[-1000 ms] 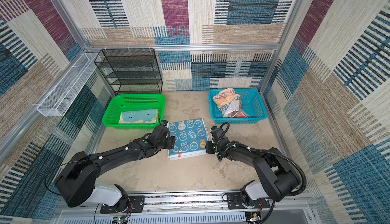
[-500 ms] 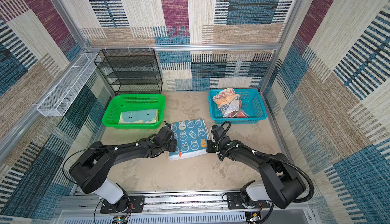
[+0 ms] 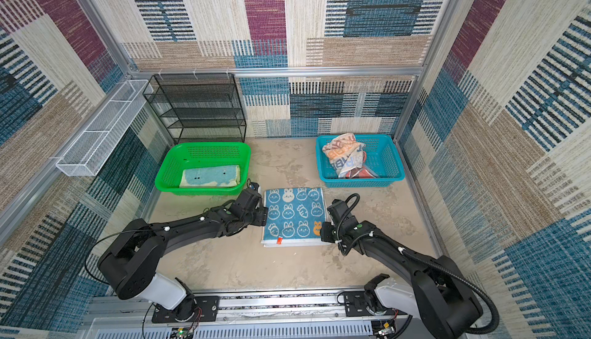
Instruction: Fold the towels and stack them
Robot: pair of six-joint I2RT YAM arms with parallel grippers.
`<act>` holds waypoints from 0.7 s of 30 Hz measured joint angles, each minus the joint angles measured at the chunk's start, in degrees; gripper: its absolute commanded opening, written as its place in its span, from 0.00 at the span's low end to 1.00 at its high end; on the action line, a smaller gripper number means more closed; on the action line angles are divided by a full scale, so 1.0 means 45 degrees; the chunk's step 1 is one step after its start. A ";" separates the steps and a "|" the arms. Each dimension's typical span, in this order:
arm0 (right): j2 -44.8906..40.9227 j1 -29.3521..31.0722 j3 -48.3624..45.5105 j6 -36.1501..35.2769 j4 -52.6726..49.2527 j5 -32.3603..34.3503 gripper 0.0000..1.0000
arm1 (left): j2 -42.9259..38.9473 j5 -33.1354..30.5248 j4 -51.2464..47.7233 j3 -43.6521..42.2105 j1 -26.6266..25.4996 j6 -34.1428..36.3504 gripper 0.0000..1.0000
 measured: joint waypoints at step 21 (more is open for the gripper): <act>0.5586 -0.1447 0.3997 -0.1311 0.3259 0.1545 0.53 | 0.4857 -0.0641 -0.2511 0.6222 0.0869 0.0627 0.76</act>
